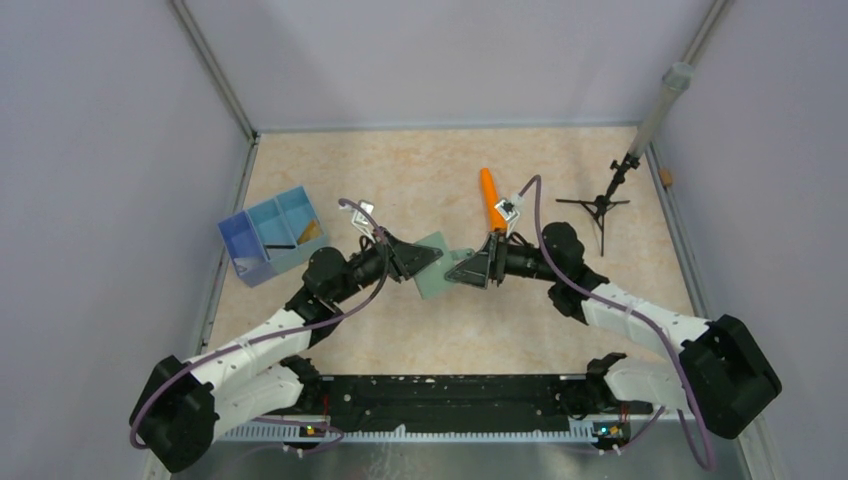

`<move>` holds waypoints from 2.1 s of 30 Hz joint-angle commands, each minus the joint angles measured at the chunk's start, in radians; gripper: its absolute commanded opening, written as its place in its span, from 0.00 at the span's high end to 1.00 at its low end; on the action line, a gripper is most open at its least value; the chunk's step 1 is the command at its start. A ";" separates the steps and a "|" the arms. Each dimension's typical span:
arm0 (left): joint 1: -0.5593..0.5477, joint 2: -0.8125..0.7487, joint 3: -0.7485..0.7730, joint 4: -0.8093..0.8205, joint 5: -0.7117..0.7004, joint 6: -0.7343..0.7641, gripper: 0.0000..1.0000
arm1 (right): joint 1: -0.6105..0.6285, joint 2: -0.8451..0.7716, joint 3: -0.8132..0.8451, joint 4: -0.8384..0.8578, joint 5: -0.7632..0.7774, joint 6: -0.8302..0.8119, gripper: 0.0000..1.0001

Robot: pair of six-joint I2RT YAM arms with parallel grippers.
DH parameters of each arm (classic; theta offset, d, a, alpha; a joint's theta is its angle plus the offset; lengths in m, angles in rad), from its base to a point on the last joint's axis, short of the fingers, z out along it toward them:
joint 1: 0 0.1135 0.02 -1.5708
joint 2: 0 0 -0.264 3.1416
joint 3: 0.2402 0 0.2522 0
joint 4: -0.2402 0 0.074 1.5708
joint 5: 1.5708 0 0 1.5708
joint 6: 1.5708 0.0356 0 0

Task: Put the credit cards into the card holder
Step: Close the card holder at the center of the board.

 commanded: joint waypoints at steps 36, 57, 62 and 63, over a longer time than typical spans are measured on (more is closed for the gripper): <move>-0.001 -0.124 -0.192 0.176 -0.028 -0.193 0.37 | -0.021 -0.104 -0.063 0.228 -0.003 0.075 1.00; -0.001 0.008 -0.190 0.347 0.088 -0.241 1.00 | -0.039 -0.072 -0.075 0.203 0.012 0.062 0.97; -0.001 -0.052 -0.179 0.138 0.037 -0.181 1.00 | -0.087 -0.130 -0.063 0.029 0.034 -0.033 0.50; -0.001 -0.071 -0.177 0.108 0.030 -0.172 1.00 | -0.094 -0.141 -0.055 -0.012 0.042 -0.058 0.47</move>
